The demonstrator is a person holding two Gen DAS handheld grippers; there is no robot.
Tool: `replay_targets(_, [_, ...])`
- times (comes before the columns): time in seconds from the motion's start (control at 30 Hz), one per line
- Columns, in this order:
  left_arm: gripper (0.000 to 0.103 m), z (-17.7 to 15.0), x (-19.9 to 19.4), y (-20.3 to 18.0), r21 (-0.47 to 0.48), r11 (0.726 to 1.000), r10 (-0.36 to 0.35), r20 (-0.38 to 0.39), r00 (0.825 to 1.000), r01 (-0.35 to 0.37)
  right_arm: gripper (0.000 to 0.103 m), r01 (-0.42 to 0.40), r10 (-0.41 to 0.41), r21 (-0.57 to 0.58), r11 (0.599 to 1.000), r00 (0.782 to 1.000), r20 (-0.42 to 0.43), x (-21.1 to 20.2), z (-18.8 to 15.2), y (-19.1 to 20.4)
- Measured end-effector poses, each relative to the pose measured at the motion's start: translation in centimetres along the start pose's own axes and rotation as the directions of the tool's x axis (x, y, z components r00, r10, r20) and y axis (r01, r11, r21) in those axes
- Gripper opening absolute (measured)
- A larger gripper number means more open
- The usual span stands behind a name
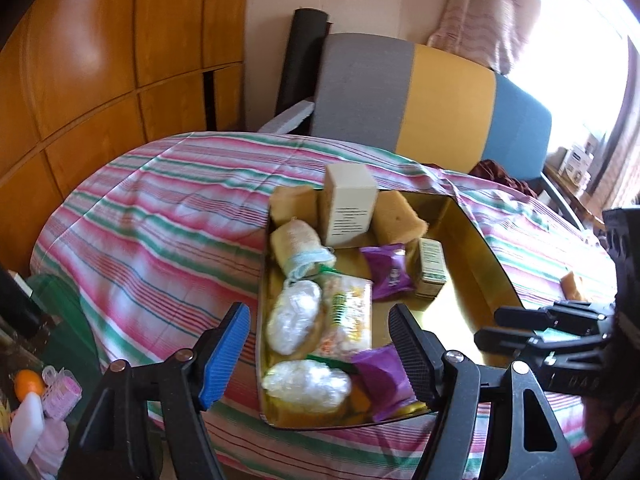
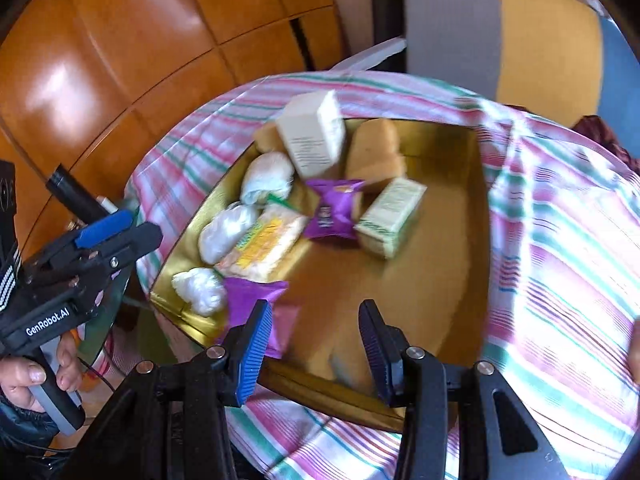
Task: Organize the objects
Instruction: 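Carry the purple snack packet into the gold tray and open the right gripper, then move both open grippers back over the sponge and WEIDAN packet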
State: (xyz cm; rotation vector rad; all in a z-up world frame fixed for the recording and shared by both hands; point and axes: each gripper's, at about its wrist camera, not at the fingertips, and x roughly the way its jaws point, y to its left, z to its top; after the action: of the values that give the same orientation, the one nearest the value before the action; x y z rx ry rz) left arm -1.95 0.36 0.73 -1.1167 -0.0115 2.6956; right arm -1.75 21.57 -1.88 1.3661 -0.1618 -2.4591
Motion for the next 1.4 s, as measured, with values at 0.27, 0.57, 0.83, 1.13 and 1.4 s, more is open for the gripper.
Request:
replay_targets(0.27, [0.073, 0.1, 0.1, -3.4, 0.083, 0.996, -0.028, -0.007, 1.000, 0.028, 0.046, 0.081, -0.086, 0.104, 0.991, 0.995, 0.042, -3.3, -1.3, -5.4])
replay_targets(0.57, [0.073, 0.3, 0.4, -7.1, 0.160, 0.985, -0.059, -0.019, 0.998, 0.062, 0.046, 0.205, -0.220, 0.234, 0.950, 0.975, 0.041, -6.6, -3.7, -12.7])
replay_targets(0.83, [0.073, 0.4, 0.9, -10.6, 0.233, 0.967, -0.097, -0.035, 0.995, 0.103, 0.046, 0.316, -0.351, 0.369, 0.874, 0.936, 0.029, -10.2, -5.8, -19.2])
replay_targets(1.13, [0.073, 0.7, 1.6, -15.0, 0.313, 0.937, -0.143, -0.060, 0.988, 0.155, 0.046, 0.390, -0.463, 0.540, 0.746, 0.886, 0.000, -13.6, -8.5, -26.0])
replay_targets(1.4, [0.073, 1.1, 3.1, -20.0, 0.353, 0.903, -0.214, -0.122, 0.969, 0.244, 0.046, 0.365, -0.511, 0.735, 0.571, 0.859, -0.030, -15.5, -11.8, -30.5])
